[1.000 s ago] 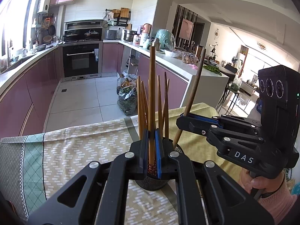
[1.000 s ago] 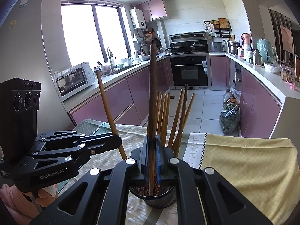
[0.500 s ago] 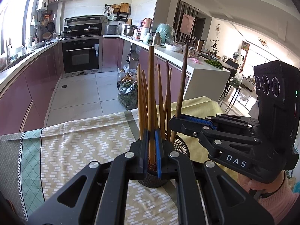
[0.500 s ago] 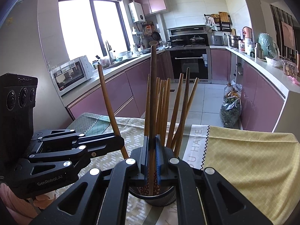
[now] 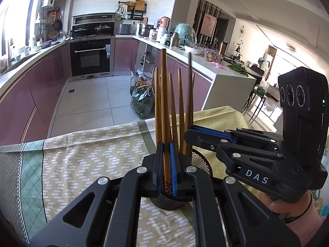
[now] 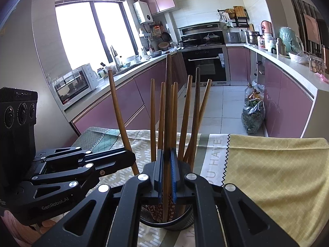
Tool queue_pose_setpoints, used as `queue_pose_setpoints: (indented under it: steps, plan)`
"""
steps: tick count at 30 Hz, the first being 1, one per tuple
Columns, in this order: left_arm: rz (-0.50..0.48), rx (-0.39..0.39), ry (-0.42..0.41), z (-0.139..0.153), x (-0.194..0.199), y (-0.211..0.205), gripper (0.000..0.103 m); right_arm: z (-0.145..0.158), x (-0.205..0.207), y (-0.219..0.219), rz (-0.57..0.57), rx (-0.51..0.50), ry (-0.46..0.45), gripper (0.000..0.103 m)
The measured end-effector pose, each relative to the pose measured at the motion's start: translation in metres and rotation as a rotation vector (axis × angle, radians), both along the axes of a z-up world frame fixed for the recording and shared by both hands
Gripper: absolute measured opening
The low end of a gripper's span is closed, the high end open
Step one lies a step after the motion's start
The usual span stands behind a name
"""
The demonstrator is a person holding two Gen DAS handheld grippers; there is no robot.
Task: Organize utensils
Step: 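Lower both chopsticks into the mesh cup, then open both grippers and withdraw them from the cup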
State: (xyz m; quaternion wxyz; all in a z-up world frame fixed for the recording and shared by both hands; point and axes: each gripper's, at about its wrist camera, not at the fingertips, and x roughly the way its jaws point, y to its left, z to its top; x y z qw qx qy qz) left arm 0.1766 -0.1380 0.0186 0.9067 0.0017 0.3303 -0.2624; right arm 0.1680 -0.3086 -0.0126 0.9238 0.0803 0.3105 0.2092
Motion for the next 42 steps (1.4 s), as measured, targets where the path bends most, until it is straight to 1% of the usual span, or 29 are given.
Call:
queue_pose_setpoints:
  steps: [6,9,15,17,19,20,22,23,26,27,29,31,32,33,34,35,36,39,41,42]
  plan:
    - [-0.004,-0.003,0.022,-0.007,0.006,0.000,0.008,-0.004,0.004,-0.004,-0.004,0.016,0.017,0.006]
    - [-0.005,-0.002,0.029,-0.011,0.007,0.001,0.008,-0.005,0.003,-0.004,-0.004,0.020,0.019,0.008]
    - [0.000,-0.003,0.025,-0.015,0.006,0.007,0.008,-0.006,-0.003,-0.006,0.000,0.024,0.020,0.009]
    - [0.005,-0.007,0.021,-0.016,0.003,0.009,0.008,-0.007,-0.005,-0.006,0.004,0.024,0.018,0.011]
    - [0.014,-0.009,0.015,-0.016,0.000,0.013,0.012,-0.008,-0.009,-0.006,0.006,0.025,0.015,0.016]
    - [0.020,-0.010,0.010,-0.016,-0.002,0.015,0.013,-0.008,-0.010,-0.006,0.007,0.027,0.015,0.017]
    - [0.035,-0.010,-0.004,-0.016,-0.006,0.020,0.020,-0.009,-0.014,-0.006,0.008,0.032,0.012,0.024]
    - [0.043,-0.008,-0.012,-0.015,-0.008,0.023,0.021,-0.010,-0.015,-0.006,0.009,0.033,0.011,0.025]
    - [0.064,-0.003,-0.037,-0.013,-0.018,0.030,0.032,-0.009,-0.022,-0.007,0.011,0.040,0.006,0.030]
    - [0.075,0.001,-0.047,-0.012,-0.022,0.033,0.037,-0.009,-0.025,-0.007,0.012,0.043,0.004,0.033]
    - [0.089,0.004,-0.061,-0.011,-0.028,0.039,0.041,-0.008,-0.029,-0.006,0.012,0.044,-0.003,0.038]
    - [0.110,0.008,-0.074,-0.011,-0.034,0.046,0.049,-0.008,-0.033,-0.005,0.015,0.047,-0.009,0.047]
    - [0.121,0.011,-0.081,-0.011,-0.038,0.049,0.050,-0.008,-0.036,-0.004,0.013,0.046,-0.014,0.049]
    - [0.131,0.014,-0.088,-0.011,-0.042,0.053,0.057,-0.008,-0.039,-0.003,0.014,0.044,-0.019,0.052]
    - [0.141,0.017,-0.097,-0.010,-0.045,0.057,0.065,-0.008,-0.042,-0.002,0.018,0.043,-0.022,0.055]
    - [0.159,0.021,-0.112,-0.008,-0.049,0.060,0.069,-0.008,-0.044,0.000,0.021,0.043,-0.027,0.058]
    - [0.179,0.028,-0.129,-0.008,-0.054,0.065,0.072,-0.007,-0.048,0.002,0.020,0.041,-0.033,0.063]
    - [0.213,0.033,-0.146,-0.009,-0.065,0.079,0.085,-0.009,-0.057,0.008,0.020,0.024,-0.058,0.075]
    - [0.231,0.044,-0.159,-0.009,-0.072,0.085,0.091,-0.011,-0.063,0.013,0.021,0.012,-0.067,0.083]
    - [0.247,0.051,-0.170,-0.010,-0.075,0.088,0.097,-0.013,-0.065,0.016,0.022,0.005,-0.074,0.086]
